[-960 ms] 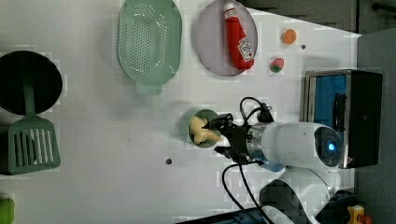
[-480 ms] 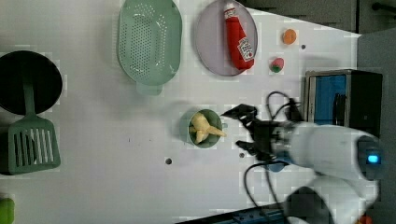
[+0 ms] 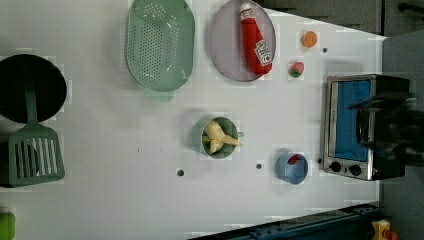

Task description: Pick Banana and place it in mug.

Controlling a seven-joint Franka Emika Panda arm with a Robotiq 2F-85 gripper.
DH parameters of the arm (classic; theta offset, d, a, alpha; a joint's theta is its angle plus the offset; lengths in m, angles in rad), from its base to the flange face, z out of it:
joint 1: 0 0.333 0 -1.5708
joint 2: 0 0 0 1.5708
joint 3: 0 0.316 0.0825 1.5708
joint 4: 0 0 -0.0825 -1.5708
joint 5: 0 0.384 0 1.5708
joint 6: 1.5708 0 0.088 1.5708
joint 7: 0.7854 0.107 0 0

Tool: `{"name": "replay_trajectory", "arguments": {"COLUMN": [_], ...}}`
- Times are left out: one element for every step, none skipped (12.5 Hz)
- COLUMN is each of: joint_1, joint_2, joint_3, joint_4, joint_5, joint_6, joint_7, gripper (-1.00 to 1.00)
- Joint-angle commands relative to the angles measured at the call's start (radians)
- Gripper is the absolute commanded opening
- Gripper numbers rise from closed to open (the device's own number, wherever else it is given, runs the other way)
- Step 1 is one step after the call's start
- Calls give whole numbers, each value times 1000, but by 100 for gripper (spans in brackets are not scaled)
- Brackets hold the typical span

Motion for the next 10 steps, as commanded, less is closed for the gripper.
{"name": "replay_trajectory", "arguments": {"joint_1": [12,12,12,11,10,11,11,12,12,12], "joint_2": [-48,-58,-65,-67,-67,-66,-65,-63,-61,-61], "joint_3": [-135,-166,-193,-217,-236,-246,-245,-237,-230,-227], "joint_4": [55,62,63,64,63,66,66,65,65,65], "joint_5": [3,3,3,2,0,-1,-6,-10,-26,-46], "joint_6": [-113,-132,-135,-135,-144,-145,-151,-158,-163,-163], "joint_7": [-235,-294,-346,-370,-371,-371,-371,-370,-368,-368], "gripper": [100,100,100,100,100,100,100,100,100,100]}}
